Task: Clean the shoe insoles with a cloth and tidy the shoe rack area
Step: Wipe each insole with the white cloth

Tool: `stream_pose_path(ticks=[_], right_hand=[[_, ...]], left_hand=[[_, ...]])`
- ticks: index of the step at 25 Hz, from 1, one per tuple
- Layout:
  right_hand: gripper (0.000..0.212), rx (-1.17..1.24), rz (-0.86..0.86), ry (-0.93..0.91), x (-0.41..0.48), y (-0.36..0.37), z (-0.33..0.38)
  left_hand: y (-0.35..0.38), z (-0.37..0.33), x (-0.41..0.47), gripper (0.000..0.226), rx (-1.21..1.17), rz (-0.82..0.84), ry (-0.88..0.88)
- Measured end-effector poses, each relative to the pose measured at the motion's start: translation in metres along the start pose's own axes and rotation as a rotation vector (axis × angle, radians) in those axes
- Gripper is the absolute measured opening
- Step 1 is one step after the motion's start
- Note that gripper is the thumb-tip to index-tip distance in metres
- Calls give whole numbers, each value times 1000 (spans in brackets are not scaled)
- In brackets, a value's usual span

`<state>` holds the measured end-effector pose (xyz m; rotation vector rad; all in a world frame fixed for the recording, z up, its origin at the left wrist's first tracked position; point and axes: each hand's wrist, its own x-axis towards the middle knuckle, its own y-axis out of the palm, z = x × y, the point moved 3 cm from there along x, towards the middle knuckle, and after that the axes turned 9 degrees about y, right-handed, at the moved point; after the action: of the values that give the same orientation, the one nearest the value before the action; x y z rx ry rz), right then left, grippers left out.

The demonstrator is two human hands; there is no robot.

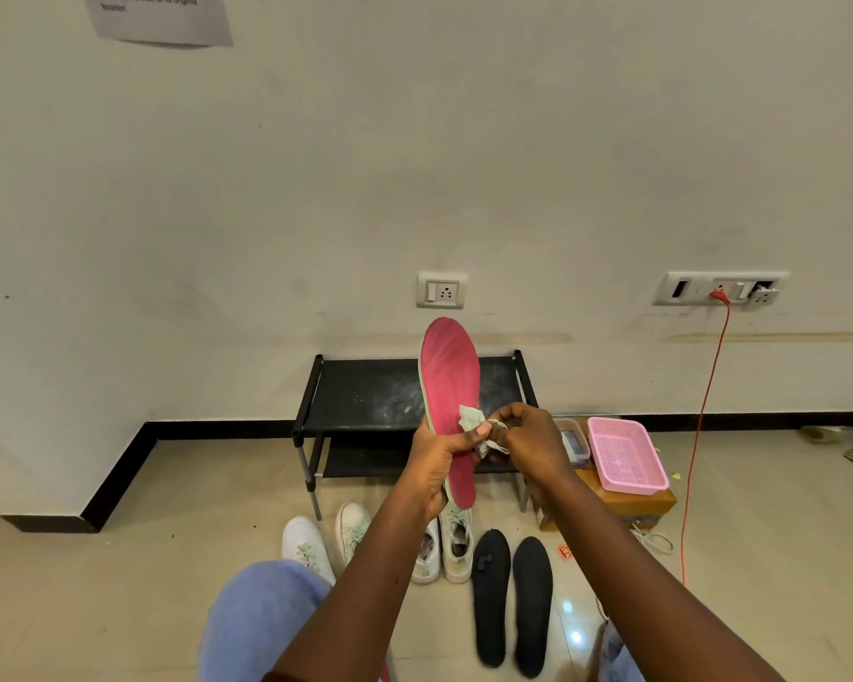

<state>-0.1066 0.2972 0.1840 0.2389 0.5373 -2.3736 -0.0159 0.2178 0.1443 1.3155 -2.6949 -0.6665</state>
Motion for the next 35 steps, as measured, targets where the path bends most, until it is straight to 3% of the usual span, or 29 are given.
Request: stream_pose_path(ticks=[3,5,11,13,17,21,23,25,29,30,32,35], right_hand=[[12,343,126,156,0,0,-4],[13,420,115,199,3,-2,-7],[10,471,-156,113,11,-10,-12],[18,536,-67,130,8,-10,-10],[28,607,303,338,1,0,-12],[19,729,257,398,8,-1,-18],[10,659,176,323,7,-4,-12],[15,540,37,207,3,-11,0],[20,36,-354,-249,-16,-19,31],[24,-91,-357,-374,-23,-12,38],[32,-394,-198,-527,-36,13,39],[40,-762,138,-551,-45,43,17]], left_hand=[[-3,-1,2,44,-39,-16,-12],[-3,0,0,43,-54,-10,-32],[-4,5,-2,37,-60,-59,-56],[-5,5,-2,35,-57,-80,-30],[-7,4,0,37,-53,-79,13],[-4,3,-3,42,-22,-39,-38],[-6,5,-6,45,-97,-29,-95],[-9,7,-8,40,-271,-17,-172],[-12,7,-9,52,-583,93,-240],[-10,7,-9,53,-608,114,-243],[-7,7,-10,52,-603,133,-221],[-6,5,-8,55,-669,185,-170]])
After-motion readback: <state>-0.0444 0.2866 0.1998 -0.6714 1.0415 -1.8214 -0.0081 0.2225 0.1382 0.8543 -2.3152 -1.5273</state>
